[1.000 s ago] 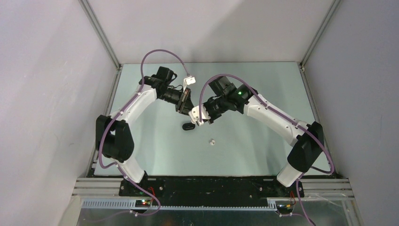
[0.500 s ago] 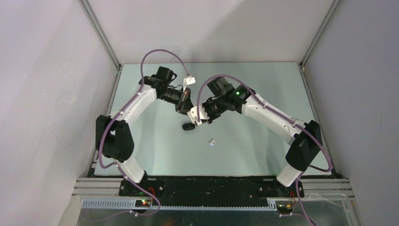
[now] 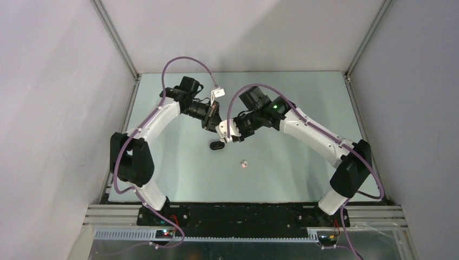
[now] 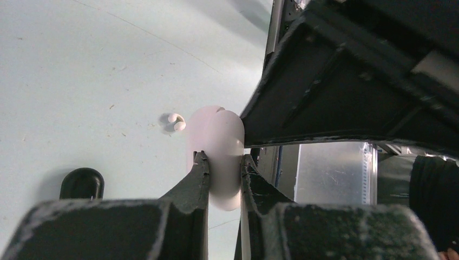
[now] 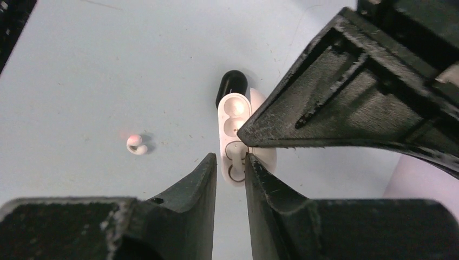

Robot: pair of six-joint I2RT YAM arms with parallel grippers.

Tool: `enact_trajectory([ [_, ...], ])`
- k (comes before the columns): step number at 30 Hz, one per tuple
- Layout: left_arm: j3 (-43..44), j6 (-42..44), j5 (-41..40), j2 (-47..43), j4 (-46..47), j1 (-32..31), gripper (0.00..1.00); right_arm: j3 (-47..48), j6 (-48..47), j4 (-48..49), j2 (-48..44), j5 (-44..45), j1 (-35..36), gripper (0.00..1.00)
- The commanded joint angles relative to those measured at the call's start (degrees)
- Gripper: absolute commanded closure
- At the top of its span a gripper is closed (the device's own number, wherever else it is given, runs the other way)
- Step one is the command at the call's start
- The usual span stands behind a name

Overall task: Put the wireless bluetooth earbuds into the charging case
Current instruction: Insert the right earbud into the right side groove of the charging case, then adjust the left earbud at the center of the board.

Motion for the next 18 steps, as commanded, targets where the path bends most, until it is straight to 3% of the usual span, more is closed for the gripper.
enact_trajectory([
  [1,2.18,1.0,0.18,-1.46,0.23,-0.18,1.0,3.67,4.33,1.09,-7.61,-4.69,-1.39,0.69],
  [4,2.14,0.95,-1.01,-1.71,0.17,-0.17,1.0,1.39,8.41,2.96,-11.68,-7.38,-3.13,0.67],
  [10,0.42,1.26,-7.59,-4.57,0.1,0.68,1.0,-12.69,28.97,17.59,-20.3,-7.21,-7.23,0.61],
  [12,-0.84,0.95,-8.39,-6.09,0.1,1.28,1.0,-16.45,31.78,16.67,-20.54,-8.72,-8.79,0.61],
  [15,-3.26,0.28,-8.91,-8.72,0.12,2.44,1.0,-21.42,25.81,12.16,-19.16,-10.65,-9.68,0.67],
  [18,-5.36,-0.05,-9.34,-10.68,0.15,4.12,1.0,-28.75,11.76,10.96,-18.76,-11.63,-9.07,0.73],
])
